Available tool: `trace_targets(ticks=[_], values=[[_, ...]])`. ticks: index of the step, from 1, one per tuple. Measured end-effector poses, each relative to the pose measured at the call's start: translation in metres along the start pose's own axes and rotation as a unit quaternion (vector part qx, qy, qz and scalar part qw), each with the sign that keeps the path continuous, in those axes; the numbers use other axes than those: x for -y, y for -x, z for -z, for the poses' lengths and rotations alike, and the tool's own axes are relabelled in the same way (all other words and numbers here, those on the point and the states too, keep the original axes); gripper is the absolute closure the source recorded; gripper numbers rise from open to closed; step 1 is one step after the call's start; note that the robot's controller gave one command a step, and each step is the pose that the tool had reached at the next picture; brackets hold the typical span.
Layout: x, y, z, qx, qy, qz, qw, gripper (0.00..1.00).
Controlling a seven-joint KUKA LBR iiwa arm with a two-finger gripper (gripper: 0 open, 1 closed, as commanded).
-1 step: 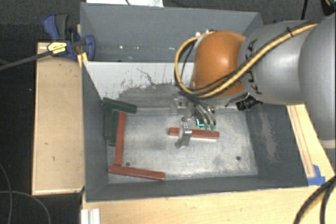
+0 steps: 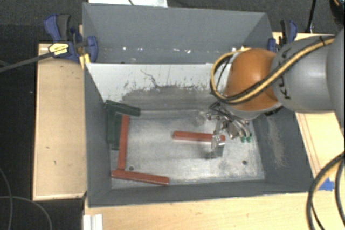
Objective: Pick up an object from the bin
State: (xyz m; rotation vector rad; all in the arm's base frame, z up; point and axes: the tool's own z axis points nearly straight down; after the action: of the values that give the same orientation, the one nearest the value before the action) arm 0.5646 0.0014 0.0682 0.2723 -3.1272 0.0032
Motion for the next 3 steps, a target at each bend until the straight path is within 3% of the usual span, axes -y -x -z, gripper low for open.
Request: trace_targets(ticks=[1, 2, 3], values=[[-0.045, -0.018, 0.034, 0.0016, 0.002, -0.01, 0.9999, 0.0], [-0.015, 0.004, 0.043, 0.0045, 0.0, -0.027, 0.9996, 0.0], [-0.029, -0.011, 0.0, 0.0, 0.002, -0.065, 0.9979, 0.0]])
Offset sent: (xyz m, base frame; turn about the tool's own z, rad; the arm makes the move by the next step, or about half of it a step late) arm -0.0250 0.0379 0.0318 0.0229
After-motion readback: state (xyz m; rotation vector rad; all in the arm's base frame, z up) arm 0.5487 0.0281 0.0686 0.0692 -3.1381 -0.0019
